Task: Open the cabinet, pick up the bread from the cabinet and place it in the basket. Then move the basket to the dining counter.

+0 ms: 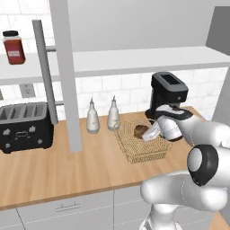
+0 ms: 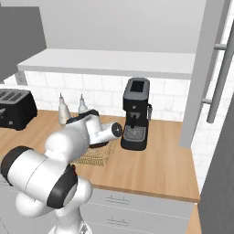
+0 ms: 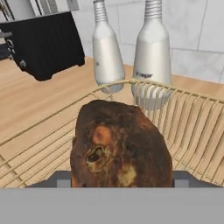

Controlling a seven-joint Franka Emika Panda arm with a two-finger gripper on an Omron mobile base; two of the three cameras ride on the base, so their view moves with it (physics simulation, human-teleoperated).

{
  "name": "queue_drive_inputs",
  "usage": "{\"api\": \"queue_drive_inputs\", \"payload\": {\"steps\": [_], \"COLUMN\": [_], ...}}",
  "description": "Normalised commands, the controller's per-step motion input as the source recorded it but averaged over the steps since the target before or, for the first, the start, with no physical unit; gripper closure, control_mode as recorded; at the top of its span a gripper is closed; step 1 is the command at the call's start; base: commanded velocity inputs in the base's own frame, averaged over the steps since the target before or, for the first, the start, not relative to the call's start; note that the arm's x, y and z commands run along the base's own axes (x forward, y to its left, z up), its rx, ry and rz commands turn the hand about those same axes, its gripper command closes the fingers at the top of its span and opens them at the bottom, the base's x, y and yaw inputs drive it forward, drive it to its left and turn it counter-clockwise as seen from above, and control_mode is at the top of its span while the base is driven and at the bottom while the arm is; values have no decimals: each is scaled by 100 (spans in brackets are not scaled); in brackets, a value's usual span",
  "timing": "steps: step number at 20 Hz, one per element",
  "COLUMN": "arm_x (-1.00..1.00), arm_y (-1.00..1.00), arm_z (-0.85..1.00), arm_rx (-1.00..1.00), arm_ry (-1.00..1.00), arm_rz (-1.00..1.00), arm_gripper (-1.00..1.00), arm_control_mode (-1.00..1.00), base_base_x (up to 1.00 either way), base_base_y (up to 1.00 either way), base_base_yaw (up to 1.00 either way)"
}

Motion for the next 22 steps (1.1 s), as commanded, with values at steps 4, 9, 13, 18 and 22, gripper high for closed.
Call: {"api": "queue_drive_inputs", "payload": {"steps": [4,9,13,18,22], "arm_x": [15,10,5,0,-2], "arm_y": [0,0,10,15,1], "arm_z": [-51,-41,-36,-9,4], "arm_rx": [-7,-10,-11,-6,0], "arm_ry": [0,1,0,0,0], "arm_rz": [3,0,0,0,-2], "arm_gripper": [100,100,100,-100,-100], "arm_control_mode": [-100,-100,-100,-100,-100], "base_base_x": [0,0,0,0,0], "base_base_y": [0,0,0,0,0], "base_base_yaw": [0,0,0,0,0]}}
